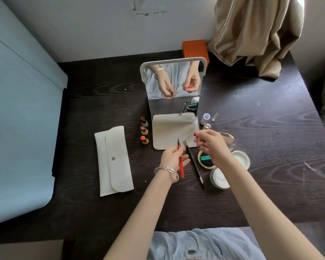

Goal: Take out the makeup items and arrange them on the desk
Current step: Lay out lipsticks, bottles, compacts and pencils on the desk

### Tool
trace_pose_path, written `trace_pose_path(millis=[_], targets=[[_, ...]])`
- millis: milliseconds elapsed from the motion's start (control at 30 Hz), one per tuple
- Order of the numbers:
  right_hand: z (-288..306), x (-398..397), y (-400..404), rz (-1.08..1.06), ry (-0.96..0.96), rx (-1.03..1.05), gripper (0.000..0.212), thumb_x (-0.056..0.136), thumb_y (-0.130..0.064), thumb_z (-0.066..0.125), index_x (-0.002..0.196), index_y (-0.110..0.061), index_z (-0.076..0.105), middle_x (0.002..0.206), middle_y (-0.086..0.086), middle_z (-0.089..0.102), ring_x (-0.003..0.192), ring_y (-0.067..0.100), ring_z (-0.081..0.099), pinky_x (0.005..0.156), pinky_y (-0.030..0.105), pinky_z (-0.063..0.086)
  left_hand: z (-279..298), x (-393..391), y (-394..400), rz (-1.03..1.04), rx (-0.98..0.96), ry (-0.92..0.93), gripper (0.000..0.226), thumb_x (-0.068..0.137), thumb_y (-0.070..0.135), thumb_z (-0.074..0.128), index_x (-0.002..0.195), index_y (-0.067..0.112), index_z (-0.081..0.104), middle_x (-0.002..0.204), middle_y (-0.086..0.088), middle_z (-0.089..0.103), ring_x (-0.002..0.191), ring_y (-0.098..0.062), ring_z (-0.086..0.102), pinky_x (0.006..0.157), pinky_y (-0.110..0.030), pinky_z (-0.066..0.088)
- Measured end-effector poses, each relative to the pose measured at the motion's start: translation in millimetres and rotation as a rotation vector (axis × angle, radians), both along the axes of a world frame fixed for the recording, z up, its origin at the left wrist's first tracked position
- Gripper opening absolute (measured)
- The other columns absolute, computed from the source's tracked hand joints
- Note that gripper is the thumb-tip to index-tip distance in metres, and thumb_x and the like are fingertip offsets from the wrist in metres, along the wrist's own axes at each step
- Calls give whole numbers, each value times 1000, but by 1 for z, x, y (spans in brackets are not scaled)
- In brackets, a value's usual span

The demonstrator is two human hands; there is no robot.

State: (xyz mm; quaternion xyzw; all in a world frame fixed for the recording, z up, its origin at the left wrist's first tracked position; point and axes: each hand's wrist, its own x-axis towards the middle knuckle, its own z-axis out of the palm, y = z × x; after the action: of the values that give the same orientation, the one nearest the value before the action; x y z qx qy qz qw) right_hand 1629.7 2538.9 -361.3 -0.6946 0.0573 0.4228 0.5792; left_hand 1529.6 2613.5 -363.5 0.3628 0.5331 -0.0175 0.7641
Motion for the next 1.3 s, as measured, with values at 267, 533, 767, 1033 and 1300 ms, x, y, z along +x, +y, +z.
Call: trace_pose_path(millis=[267,533,767,1033,1300], targets=[[4,-2,-42,-13,39,23,1,93,-11,54,93,-10,55,73,1,70,59,5,60,57,16,43,-56,13,-4,-50,333,301,24,78,16,73,102,10,72,94,-5,72,93,-20,67,91,-41,53],[-6,-5,-51,63,97,15,9,97,-14,48,100,-11,56,84,1,71,66,4,64,59,15,43,-65,17,-8,-58,371,418,14,71,15,79,78,15,66,71,0,66,62,-12,66,75,-34,59],[-19,-11,-43,145,120,-16,14,99,-21,45,97,-12,56,85,1,72,76,10,67,67,19,44,-67,20,-13,-54,386,380,18,73,11,77,83,10,63,78,-4,64,56,-8,62,58,-23,58],[-32,-24,-43,167,159,-39,16,99,-23,45,90,-16,56,89,5,73,78,11,67,66,18,45,-74,21,-13,-131,479,414,17,73,20,78,81,16,63,81,-3,70,63,-12,66,72,-36,60],[-35,-28,-43,153,174,-47,10,98,-19,48,91,-15,55,86,3,73,76,11,66,62,17,46,-74,22,-14,-150,489,387,22,74,16,78,86,14,59,75,2,64,55,-6,60,70,-36,60]])
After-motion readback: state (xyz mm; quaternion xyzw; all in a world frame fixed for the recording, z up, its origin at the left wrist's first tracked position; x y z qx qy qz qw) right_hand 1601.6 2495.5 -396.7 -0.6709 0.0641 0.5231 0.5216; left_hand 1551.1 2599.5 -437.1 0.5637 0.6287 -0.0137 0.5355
